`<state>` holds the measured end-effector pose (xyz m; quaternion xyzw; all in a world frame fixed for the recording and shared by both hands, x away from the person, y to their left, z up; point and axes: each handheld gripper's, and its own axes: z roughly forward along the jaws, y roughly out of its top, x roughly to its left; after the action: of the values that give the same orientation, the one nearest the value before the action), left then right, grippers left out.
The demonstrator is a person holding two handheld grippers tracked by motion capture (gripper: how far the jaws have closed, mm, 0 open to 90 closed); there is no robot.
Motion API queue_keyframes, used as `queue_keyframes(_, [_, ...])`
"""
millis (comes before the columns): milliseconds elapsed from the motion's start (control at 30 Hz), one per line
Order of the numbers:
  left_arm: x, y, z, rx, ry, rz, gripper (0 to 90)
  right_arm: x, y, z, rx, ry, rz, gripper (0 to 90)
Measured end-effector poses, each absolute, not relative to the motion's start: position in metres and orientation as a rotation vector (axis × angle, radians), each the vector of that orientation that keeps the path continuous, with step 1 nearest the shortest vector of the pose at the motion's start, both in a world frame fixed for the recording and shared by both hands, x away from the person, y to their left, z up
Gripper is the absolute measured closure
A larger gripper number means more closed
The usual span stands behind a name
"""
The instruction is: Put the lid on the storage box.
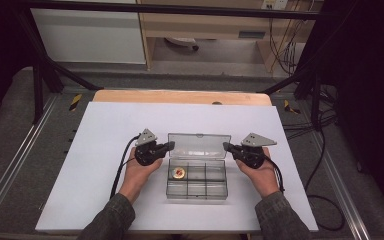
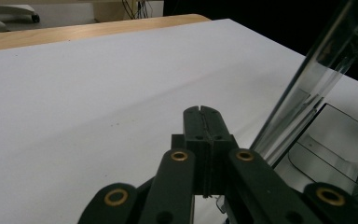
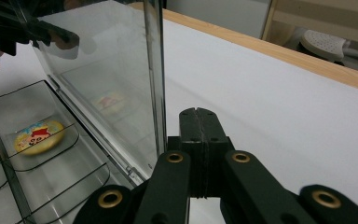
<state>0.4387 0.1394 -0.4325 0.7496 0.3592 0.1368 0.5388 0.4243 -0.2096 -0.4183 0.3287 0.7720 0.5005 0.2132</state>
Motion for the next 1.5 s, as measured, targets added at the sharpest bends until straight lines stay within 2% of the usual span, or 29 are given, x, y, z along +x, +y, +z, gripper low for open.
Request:
queue_keyframes(1300, [0.430,0.147,-0.429,1.778,0.845,0.314,90.0,0.414,-0.206,-0.414,0.878,2.169,1.388,90.0])
queue_keyframes(1500, [0.427,0.145,-0.425,1.789,0.834,0.347,90.0,0.412,-0.206,-0.411,0.884,2.154,1.401,90.0])
